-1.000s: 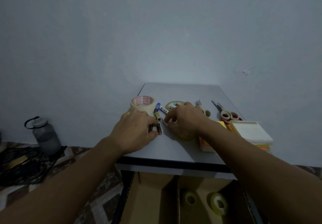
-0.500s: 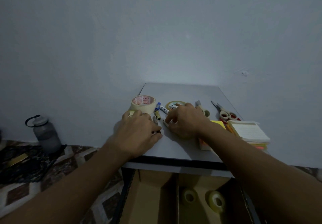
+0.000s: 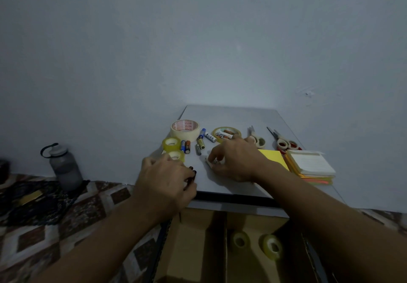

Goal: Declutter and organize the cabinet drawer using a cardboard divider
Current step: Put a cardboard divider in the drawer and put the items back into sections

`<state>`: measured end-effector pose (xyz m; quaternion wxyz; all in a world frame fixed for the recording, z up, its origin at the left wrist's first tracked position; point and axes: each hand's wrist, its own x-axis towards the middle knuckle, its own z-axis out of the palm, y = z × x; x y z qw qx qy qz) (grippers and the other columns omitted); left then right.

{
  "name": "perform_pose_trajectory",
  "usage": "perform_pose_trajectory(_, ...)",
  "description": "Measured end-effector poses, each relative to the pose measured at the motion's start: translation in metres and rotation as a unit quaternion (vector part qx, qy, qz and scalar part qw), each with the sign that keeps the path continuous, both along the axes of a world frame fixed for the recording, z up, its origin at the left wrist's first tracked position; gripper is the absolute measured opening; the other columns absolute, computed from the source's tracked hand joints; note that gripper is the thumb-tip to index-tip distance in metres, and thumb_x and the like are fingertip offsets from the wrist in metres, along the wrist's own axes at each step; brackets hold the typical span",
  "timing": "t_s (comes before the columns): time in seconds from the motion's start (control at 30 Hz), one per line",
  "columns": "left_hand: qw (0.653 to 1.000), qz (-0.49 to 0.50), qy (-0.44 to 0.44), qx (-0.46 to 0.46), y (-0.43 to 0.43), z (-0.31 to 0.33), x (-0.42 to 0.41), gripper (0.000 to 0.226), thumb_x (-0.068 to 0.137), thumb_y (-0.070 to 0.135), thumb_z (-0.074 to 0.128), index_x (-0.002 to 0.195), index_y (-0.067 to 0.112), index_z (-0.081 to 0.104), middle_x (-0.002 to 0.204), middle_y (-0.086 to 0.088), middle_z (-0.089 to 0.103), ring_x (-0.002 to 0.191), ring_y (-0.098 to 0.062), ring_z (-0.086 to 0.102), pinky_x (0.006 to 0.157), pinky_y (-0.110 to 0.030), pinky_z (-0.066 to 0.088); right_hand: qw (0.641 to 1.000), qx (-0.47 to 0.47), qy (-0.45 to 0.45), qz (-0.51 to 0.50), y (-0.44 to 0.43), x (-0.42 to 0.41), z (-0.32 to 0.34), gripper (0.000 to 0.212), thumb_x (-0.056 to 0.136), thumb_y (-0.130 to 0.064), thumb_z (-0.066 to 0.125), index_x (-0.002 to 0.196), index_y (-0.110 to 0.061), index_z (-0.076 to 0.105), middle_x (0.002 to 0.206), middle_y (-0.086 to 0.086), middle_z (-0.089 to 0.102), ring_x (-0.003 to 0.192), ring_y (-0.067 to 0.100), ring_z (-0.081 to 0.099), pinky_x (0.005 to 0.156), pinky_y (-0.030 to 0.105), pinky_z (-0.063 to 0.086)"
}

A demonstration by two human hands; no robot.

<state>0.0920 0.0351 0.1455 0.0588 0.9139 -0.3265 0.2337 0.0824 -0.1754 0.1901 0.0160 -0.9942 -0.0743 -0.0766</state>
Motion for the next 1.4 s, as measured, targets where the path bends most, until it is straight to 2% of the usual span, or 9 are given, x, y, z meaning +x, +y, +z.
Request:
perform_pose_trajectory(0.1, 0.999, 0.002, -0.028, -0.034, 0.007, -0.008, -0.002, 0.036, 0.081, 0.050, 0.047, 0.080, 0.029, 0.075, 0.072, 0.011, 0.066, 0.072, -0.017, 0.056, 0.065, -0.034, 0.036, 1.000, 0.014, -0.011, -0.003, 0.005, -0.007, -0.001, 0.029, 0.092, -0.054, 0.052, 0.110, -0.037, 0.067, 0.115, -0.006, 0.067, 0.120, 0.025, 0.048, 0.098, 0.047, 0.033)
perform_pose_trajectory(0.37, 0.995, 0.070, 0.026, -0.060, 0.006, -0.008, -0.003, 0.029, 0.078, 0.040, 0.043, 0.080, 0.025, 0.069, 0.070, 0.005, 0.065, 0.069, -0.018, 0.059, 0.065, -0.032, 0.031, 0.997, 0.028, -0.038, -0.053, 0.022, -0.008, -0.009, 0.021, 0.094, -0.046, 0.054, 0.103, -0.029, 0.064, 0.105, -0.002, 0.067, 0.115, 0.027, 0.049, 0.100, 0.049, 0.028)
perform_pose_trajectory(0.5, 0.997, 0.041, 0.008, -0.069, 0.007, -0.012, 0.003, 0.023, 0.079, 0.035, 0.047, 0.068, 0.022, 0.063, 0.060, 0.004, 0.059, 0.056, -0.018, 0.056, 0.055, -0.033, 0.044, 0.996, -0.041, -0.067, -0.043, 0.029, -0.008, -0.010, 0.024, 0.094, -0.039, 0.050, 0.103, -0.020, 0.062, 0.103, 0.007, 0.067, 0.109, 0.030, 0.053, 0.100, 0.045, 0.030)
perform_pose_trajectory(0.7, 0.997, -0.013, -0.046, -0.063, 0.017, -0.014, 0.004, 0.021, 0.082, 0.026, 0.050, 0.062, 0.019, 0.053, 0.053, 0.004, 0.047, 0.047, -0.017, 0.041, 0.046, -0.032, 0.027, 0.991, -0.111, -0.074, -0.014, 0.036, -0.012, -0.007, 0.030, 0.097, -0.035, 0.046, 0.110, -0.011, 0.058, 0.110, 0.015, 0.065, 0.109, 0.031, 0.055, 0.093, 0.041, 0.038)
perform_pose_trajectory(0.8, 0.996, -0.024, -0.035, -0.078, 0.019, -0.013, 0.005, 0.017, 0.077, 0.024, 0.055, 0.063, 0.017, 0.052, 0.052, 0.003, 0.047, 0.046, -0.018, 0.042, 0.047, -0.030, 0.026, 0.994, -0.077, -0.078, -0.009, 0.036, -0.011, -0.010, 0.029, 0.098, -0.034, 0.047, 0.112, -0.010, 0.056, 0.109, 0.014, 0.063, 0.100, 0.029, 0.054, 0.081, 0.037, 0.038)
perform_pose_trajectory(0.93, 0.995, -0.004, -0.025, -0.098, 0.015, -0.013, 0.006, 0.014, 0.074, 0.026, 0.054, 0.064, 0.017, 0.052, 0.052, 0.003, 0.049, 0.046, -0.018, 0.045, 0.041, -0.032, 0.034, 0.993, 0.051, -0.102, -0.038, 0.035, -0.006, -0.017, 0.022, 0.095, -0.031, 0.053, 0.104, -0.012, 0.059, 0.101, 0.013, 0.065, 0.087, 0.026, 0.055, 0.068, 0.031, 0.041)
perform_pose_trajectory(1.07, 0.992, -0.001, -0.016, -0.128, 0.013, -0.011, 0.008, 0.010, 0.076, 0.019, 0.058, 0.069, 0.016, 0.052, 0.055, 0.000, 0.052, 0.047, -0.020, 0.049, 0.040, -0.030, 0.036, 0.985, 0.120, -0.115, -0.049, 0.037, -0.003, -0.022, 0.019, 0.092, -0.034, 0.061, 0.096, -0.015, 0.064, 0.089, 0.007, 0.067, 0.083, 0.022, 0.060, 0.072, 0.038, 0.055)
perform_pose_trajectory(1.2, 0.990, 0.021, 0.007, -0.137, 0.012, -0.009, 0.006, 0.011, 0.084, 0.011, 0.065, 0.075, 0.014, 0.060, 0.062, -0.004, 0.061, 0.055, -0.022, 0.055, 0.045, -0.035, 0.044, 0.979, 0.144, -0.135, -0.056, 0.036, -0.001, -0.025, 0.016, 0.088, -0.035, 0.065, 0.089, -0.019, 0.069, 0.081, 0.001, 0.069, 0.076, 0.017, 0.061, 0.071, 0.038, 0.056)
perform_pose_trajectory(1.4, 0.985, 0.032, 0.046, -0.163, 0.013, -0.005, -0.001, 0.009, 0.085, 0.011, 0.065, 0.078, 0.015, 0.061, 0.065, -0.002, 0.062, 0.058, -0.019, 0.055, 0.048, -0.033, 0.043, 0.978, 0.154, -0.128, -0.056, 0.037, -0.004, -0.031, 0.013, 0.086, -0.035, 0.065, 0.084, -0.023, 0.062, 0.083, 0.003, 0.065, 0.078, 0.021, 0.059, 0.070, 0.039, 0.054)
